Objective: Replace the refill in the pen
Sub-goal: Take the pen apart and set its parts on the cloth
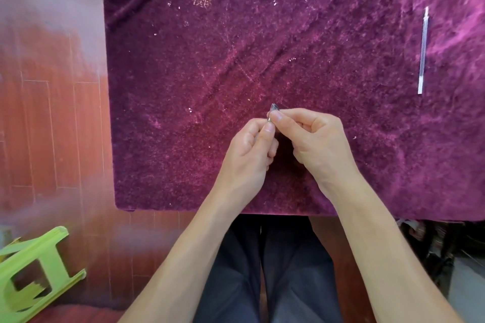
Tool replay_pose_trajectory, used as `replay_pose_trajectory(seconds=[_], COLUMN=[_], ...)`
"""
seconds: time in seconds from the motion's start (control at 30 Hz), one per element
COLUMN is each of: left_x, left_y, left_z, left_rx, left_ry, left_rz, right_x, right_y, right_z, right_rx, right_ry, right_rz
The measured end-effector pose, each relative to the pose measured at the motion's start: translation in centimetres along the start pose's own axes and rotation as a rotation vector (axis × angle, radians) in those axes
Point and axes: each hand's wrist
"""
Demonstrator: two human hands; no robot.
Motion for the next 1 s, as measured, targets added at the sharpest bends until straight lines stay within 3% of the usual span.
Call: replay_pose_trajectory(seconds=[0.43, 1.0], left_x=[0.4, 0.5], left_y=[-0.7, -0.8], left_z=[1.1, 1.6], left_rx=[0.087, 0.079], left_ry=[0.146, 0.209], left_rz=[0.059, 0.125], right_x=[-0.3, -0.3], right_y=[0.2, 0.6], right_z=[0.7, 0.4], right_rx=[0.002, 0.064], right_ry=[0.121, 0.099], right_rz=[0.047, 0.035])
Point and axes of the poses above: each hand's wrist, its own x-axis towards the middle knuckle, its own z-axis out of the palm, y = z × x, and after that the axes turned 15 degrees about -z, right-handed
